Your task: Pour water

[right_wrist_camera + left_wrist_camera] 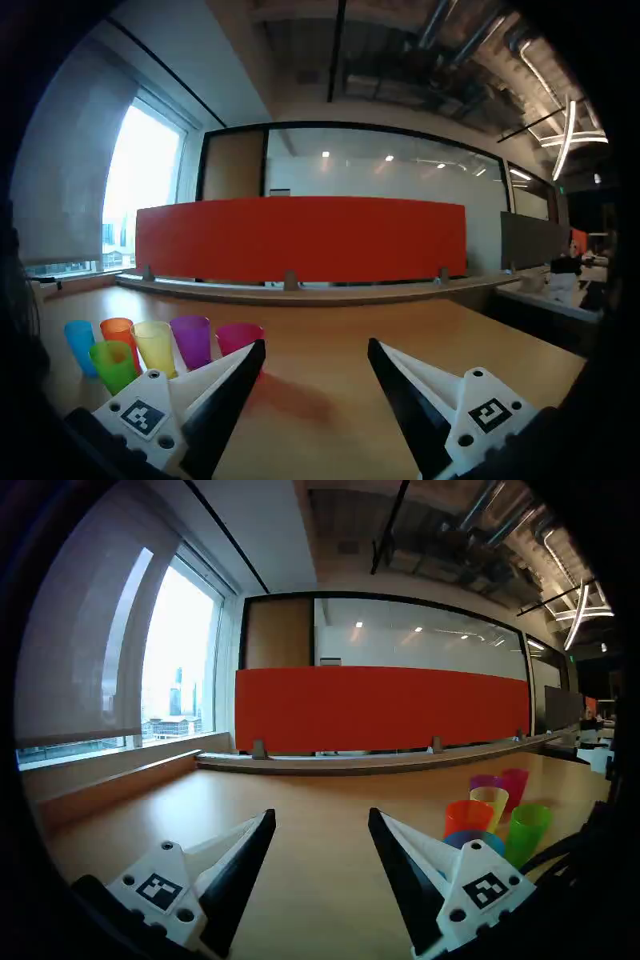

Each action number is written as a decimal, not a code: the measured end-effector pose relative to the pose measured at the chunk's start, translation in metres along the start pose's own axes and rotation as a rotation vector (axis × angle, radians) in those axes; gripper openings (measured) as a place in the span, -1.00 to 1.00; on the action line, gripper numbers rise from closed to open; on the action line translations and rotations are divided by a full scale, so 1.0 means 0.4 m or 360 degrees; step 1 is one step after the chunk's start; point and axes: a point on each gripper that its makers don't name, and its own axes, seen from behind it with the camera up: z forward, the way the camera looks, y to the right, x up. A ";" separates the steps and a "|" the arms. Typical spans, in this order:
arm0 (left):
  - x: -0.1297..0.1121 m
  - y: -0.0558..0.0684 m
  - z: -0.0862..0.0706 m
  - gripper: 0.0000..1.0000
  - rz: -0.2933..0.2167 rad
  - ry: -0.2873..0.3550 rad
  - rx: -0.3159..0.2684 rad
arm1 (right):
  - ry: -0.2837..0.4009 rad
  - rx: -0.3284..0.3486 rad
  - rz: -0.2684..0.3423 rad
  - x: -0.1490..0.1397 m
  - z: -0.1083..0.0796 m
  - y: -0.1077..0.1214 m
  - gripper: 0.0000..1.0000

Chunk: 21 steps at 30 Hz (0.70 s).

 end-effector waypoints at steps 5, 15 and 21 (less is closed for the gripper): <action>-0.001 0.000 0.000 0.71 0.0000 0.0000 0.0000 | 0.0000 0.0000 0.0000 0.000 -0.001 0.000 0.99; 0.000 0.000 0.001 0.71 0.0000 0.0000 0.0000 | 0.0000 0.0000 0.0000 -0.001 -0.001 0.000 0.99; 0.000 0.000 0.001 0.71 0.0000 0.0000 0.0000 | 0.0000 0.0000 0.0000 0.000 -0.001 0.000 0.99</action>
